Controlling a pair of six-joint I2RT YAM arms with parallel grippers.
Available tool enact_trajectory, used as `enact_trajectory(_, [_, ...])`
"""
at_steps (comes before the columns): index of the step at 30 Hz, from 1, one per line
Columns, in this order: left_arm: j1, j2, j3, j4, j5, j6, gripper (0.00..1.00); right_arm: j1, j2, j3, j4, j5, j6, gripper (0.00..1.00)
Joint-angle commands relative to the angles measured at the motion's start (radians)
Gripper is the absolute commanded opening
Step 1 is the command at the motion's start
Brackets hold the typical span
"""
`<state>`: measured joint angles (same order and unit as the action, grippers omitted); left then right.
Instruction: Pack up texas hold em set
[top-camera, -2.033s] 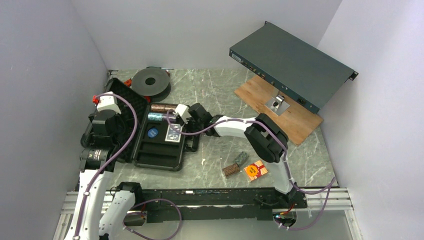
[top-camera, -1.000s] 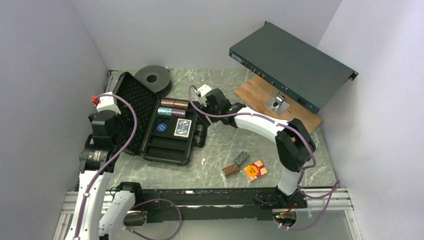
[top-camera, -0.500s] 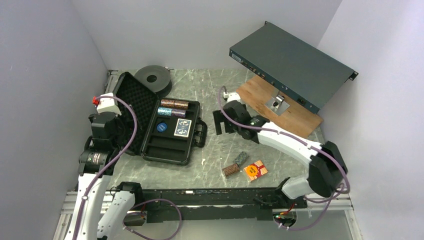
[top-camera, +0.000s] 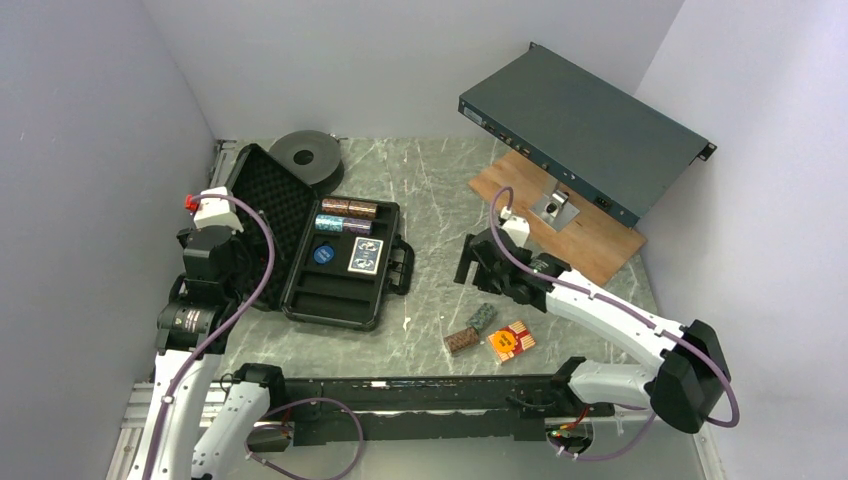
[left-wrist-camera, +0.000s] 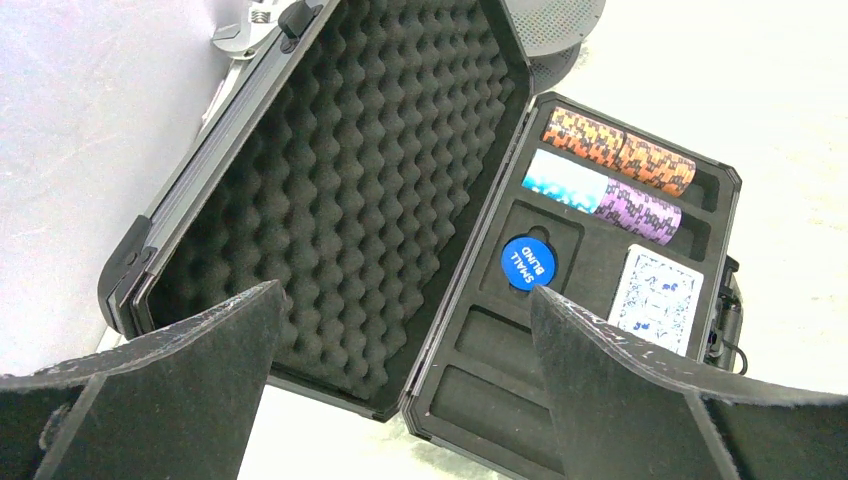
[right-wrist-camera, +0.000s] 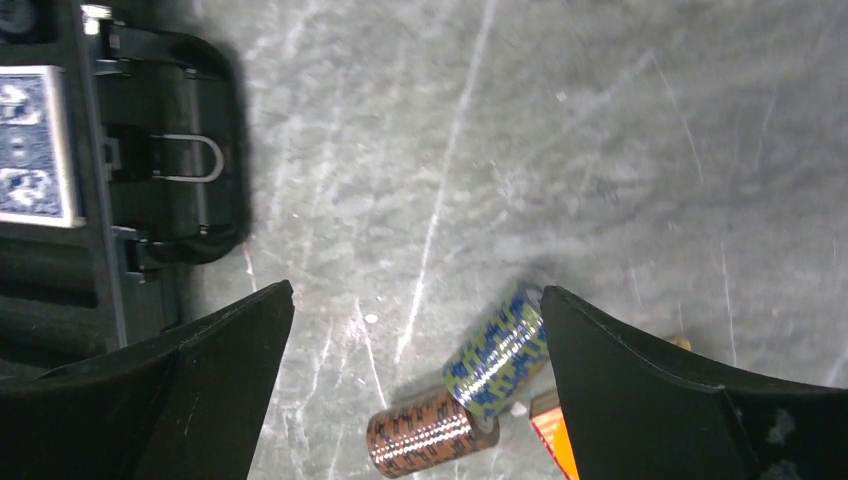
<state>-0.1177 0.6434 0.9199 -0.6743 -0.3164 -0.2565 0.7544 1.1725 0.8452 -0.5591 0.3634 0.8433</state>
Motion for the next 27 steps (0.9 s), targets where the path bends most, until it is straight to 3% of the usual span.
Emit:
enact_trajectory(1, [-0.005, -0.01, 0.014, 0.009, -0.026, 0.003, 0.99, -0.003, 0.004, -0.018, -0.149, 0.031, 0.192, 0.96])
enact_trajectory(11, [-0.017, -0.007, 0.016, 0.006, -0.044, 0.006, 0.99, -0.012, 0.072, -0.026, -0.235, -0.053, 0.338, 0.8])
enact_trajectory(22, [-0.035, -0.005, 0.019, -0.001, -0.067, 0.009, 0.99, -0.021, 0.178, -0.049, -0.181, -0.119, 0.319, 0.69])
enact_trajectory(27, [-0.042, -0.002, 0.02, -0.004, -0.072, 0.011, 0.99, -0.021, 0.193, -0.042, -0.159, -0.105, 0.295, 0.55])
